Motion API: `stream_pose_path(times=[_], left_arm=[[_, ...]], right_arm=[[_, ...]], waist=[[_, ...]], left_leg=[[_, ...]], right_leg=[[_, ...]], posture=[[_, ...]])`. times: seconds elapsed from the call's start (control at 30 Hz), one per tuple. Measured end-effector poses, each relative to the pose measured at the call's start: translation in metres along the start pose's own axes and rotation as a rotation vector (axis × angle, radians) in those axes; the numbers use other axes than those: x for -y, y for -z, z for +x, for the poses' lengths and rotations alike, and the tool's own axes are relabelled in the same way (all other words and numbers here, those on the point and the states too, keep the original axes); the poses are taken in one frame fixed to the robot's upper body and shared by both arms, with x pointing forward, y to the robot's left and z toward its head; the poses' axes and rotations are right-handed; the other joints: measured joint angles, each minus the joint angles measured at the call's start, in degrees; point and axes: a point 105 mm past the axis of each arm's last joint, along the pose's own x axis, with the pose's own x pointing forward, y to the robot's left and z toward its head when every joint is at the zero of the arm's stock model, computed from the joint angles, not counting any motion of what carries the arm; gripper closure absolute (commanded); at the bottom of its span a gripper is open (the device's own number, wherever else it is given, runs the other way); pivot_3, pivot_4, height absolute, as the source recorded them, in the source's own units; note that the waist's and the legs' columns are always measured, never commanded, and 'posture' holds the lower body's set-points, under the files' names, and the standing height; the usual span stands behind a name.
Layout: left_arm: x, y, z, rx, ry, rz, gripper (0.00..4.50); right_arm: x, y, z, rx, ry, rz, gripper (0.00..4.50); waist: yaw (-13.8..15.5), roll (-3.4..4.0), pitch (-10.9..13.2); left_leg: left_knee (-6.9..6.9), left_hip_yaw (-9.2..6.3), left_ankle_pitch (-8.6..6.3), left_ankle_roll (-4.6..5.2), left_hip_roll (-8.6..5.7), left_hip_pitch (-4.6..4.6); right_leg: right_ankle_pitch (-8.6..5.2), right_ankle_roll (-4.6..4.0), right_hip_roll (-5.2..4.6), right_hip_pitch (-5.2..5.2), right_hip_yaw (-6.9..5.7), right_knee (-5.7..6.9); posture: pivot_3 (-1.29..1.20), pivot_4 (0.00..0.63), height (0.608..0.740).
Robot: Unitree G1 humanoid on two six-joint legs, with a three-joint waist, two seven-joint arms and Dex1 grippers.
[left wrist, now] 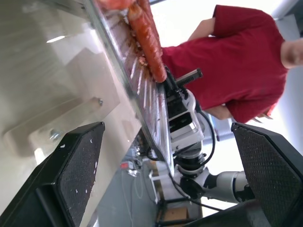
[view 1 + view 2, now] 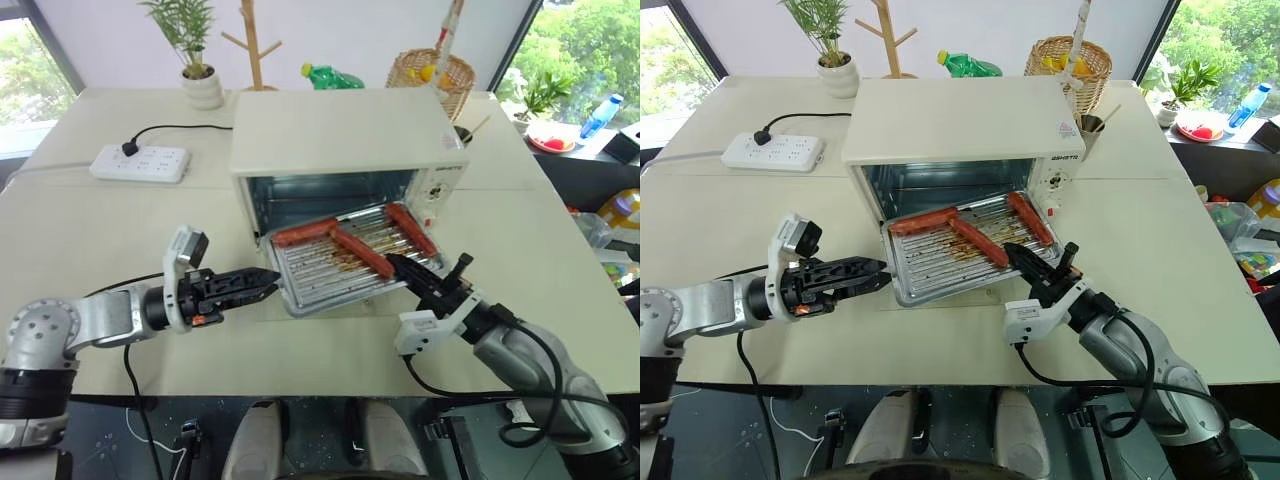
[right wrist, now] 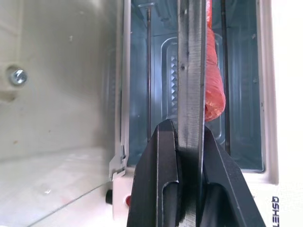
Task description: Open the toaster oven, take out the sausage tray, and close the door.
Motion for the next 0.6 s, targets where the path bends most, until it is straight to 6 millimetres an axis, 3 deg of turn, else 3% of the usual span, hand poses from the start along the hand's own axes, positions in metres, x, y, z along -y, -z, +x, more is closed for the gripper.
stream_pose_path(times=[0.27,0.43,0.53,0.6], left_arm=[[-0.005,0.002,0.028,-0.04,0.056,-0.03,0.01],[-0.01,0.003,0.034,-0.043,0.042,-0.041,0.01],[-0.012,0.0,0.036,-0.036,0.03,-0.044,0.87],[-0.015,-0.003,0.036,-0.018,0.019,-0.049,1.89]], right_arm=[[-0.001,-0.008,0.005,0.04,-0.009,0.005,4.5],[-0.002,-0.009,0.006,0.037,-0.009,0.014,4.5],[-0.002,-0.01,0.007,0.035,-0.006,0.024,4.5],[-0.002,-0.009,0.007,0.031,-0.01,0.026,4.5]], waist=[[0.0,0.0,0.0],[-0.1,-0.01,0.0],[-0.1,-0.01,0.0],[-0.1,0.0,0.0]], left_leg=[[0.0,0.01,0.0,0.0,-0.01,0.0],[0.01,0.0,0.0,0.0,-0.01,0.01],[0.0,0.0,0.0,0.0,-0.01,0.01],[0.01,-0.01,0.0,0.0,-0.01,0.01]], right_leg=[[0.0,0.02,0.05,0.0,0.0,0.01],[0.01,0.03,0.12,0.0,0.01,0.02],[0.01,0.03,0.12,0.0,0.01,0.02],[0.01,0.03,0.12,0.0,0.02,0.02]], posture=[[0.0,0.15,0.74],[0.0,0.15,0.74],[0.0,0.15,0.74],[0.0,0.15,0.74]])
